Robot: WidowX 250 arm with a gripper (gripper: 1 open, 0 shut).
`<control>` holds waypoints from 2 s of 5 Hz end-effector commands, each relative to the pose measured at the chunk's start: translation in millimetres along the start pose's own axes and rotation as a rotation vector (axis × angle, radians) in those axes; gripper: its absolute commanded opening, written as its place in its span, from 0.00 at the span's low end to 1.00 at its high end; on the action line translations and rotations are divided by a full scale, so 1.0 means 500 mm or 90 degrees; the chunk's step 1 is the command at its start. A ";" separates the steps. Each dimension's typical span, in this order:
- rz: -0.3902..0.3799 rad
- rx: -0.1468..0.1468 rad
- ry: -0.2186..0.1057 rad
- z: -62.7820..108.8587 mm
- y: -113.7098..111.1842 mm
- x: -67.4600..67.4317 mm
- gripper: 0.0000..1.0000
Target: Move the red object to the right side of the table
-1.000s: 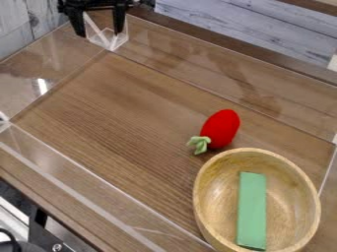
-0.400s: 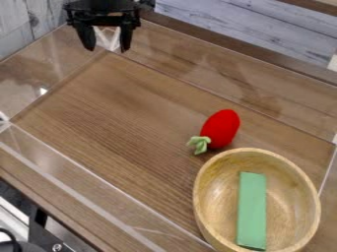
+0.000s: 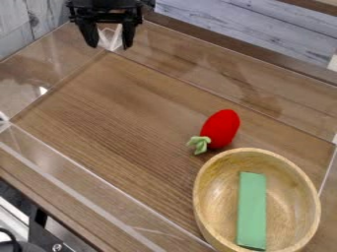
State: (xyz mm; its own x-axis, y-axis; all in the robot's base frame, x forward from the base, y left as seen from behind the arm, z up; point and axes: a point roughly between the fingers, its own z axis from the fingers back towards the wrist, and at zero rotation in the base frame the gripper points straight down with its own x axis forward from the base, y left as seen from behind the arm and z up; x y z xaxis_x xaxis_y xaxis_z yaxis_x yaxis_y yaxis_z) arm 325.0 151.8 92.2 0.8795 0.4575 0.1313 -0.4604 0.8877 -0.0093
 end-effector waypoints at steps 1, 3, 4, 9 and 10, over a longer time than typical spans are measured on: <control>-0.019 -0.005 -0.046 0.018 -0.015 0.031 1.00; 0.157 0.013 -0.055 0.046 -0.009 0.021 1.00; 0.148 0.010 -0.063 0.055 -0.004 0.030 1.00; 0.118 0.048 -0.077 0.076 -0.012 0.013 1.00; 0.163 0.067 -0.076 0.068 0.001 0.023 1.00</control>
State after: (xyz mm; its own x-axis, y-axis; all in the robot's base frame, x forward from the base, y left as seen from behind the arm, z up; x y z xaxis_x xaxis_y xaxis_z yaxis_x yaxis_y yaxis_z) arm 324.0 152.7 106.5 0.7297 0.6570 0.1895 -0.6768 0.7334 0.0632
